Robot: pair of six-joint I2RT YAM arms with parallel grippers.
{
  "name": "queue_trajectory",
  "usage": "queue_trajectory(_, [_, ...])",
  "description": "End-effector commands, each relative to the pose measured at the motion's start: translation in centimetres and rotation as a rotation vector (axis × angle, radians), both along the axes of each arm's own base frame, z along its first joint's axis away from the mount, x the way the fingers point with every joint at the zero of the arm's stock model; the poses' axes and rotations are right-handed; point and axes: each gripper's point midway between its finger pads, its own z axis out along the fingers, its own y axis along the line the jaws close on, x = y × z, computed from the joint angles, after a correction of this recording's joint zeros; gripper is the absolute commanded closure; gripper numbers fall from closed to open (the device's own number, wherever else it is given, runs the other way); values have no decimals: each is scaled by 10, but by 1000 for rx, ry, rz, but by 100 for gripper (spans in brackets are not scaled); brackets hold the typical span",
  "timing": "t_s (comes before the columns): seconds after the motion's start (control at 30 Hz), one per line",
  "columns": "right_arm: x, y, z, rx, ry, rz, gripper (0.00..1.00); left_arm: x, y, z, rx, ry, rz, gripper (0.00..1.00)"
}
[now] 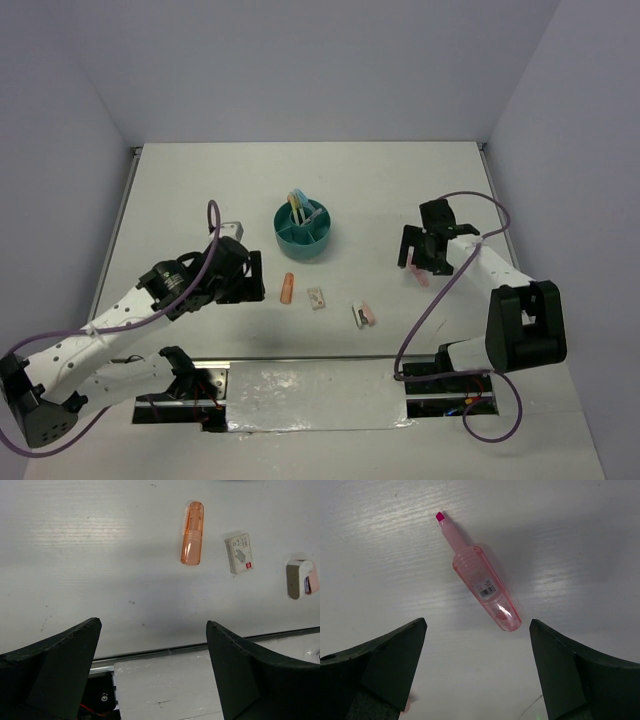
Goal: Sort the stationery into containers
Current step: Pick up the pen from the center of the board, then close the pen cap on the pen.
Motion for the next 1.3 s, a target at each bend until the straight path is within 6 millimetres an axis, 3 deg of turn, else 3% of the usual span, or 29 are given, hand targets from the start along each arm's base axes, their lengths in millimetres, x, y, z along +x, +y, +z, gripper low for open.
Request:
queue_trajectory(0.0, [9, -1, -1, 2, -20, 18, 9, 4, -15, 3, -34, -7, -59, 1])
queue_trajectory(0.13, [11, -3, -21, -22, 52, 33, 10, 5, -17, 6, -32, -15, -79, 1])
queue_trajectory(0.23, [15, -5, -28, -37, 73, 51, 19, 6, -18, 9, -42, -23, -89, 1])
queue_trajectory(0.33, [12, -1, -36, -19, 89, 63, 46, 6, -19, 10, -43, -23, -90, 1])
queue_trajectory(0.37, [12, 1, -37, -9, 87, 65, 60, 6, -19, 12, -46, -27, -88, 1])
queue_trajectory(0.43, [10, 5, -38, 17, 77, 74, 70, 7, -20, 14, -51, -29, -88, 1])
queue_trajectory(0.5, [13, 11, -28, 36, 31, 96, 87, 10, -25, 20, -74, -43, -88, 1])
queue_trajectory(0.57, [17, 27, -9, 114, -40, 131, 94, 16, -40, 39, -142, -78, -107, 1])
queue_trajectory(0.6, [20, 36, 19, 155, -135, 157, 95, 19, -46, 48, -174, -94, -116, 1])
queue_trajectory(0.63, [18, 57, 39, 260, -189, 224, 97, 20, -54, 58, -220, -104, -126, 1])
queue_trajectory(0.67, [19, 68, 59, 308, -255, 251, 100, 24, -62, 75, -268, -138, -133, 1])
queue_trajectory(0.7, [16, 78, 94, 343, -367, 283, 100, 31, -72, 93, -326, -186, -138, 1])
queue_trajectory(0.73, [12, 87, 112, 376, -413, 308, 100, 35, -77, 107, -369, -216, -137, 1])
queue_trajectory(0.8, [0, 113, 151, 477, -493, 377, 100, 44, -96, 150, -522, -320, -156, 1])
queue_trajectory(0.83, [-17, 137, 172, 524, -530, 468, 100, 45, -102, 165, -582, -356, -168, 1])
queue_trajectory(0.9, [-34, 161, 201, 565, -570, 546, 100, 44, -115, 185, -688, -409, -215, 1])
queue_trajectory(0.93, [-52, 182, 209, 590, -559, 617, 100, 47, -122, 208, -765, -474, -234, 1])
queue_trajectory(1.03, [-69, 204, 235, 630, -583, 643, 100, 52, -132, 227, -825, -522, -258, 1])
queue_trajectory(1.13, [-71, 214, 252, 628, -624, 656, 100, 58, -133, 230, -815, -545, -246, 1])
queue_trajectory(1.17, [-81, 223, 260, 630, -624, 700, 100, 60, -134, 229, -809, -544, -244, 1])
queue_trajectory(1.2, [-77, 228, 255, 595, -602, 696, 100, 62, -134, 228, -803, -546, -240, 1])
queue_trajectory(1.27, [-86, 239, 261, 580, -599, 742, 100, 64, -136, 225, -791, -539, -245, 4])
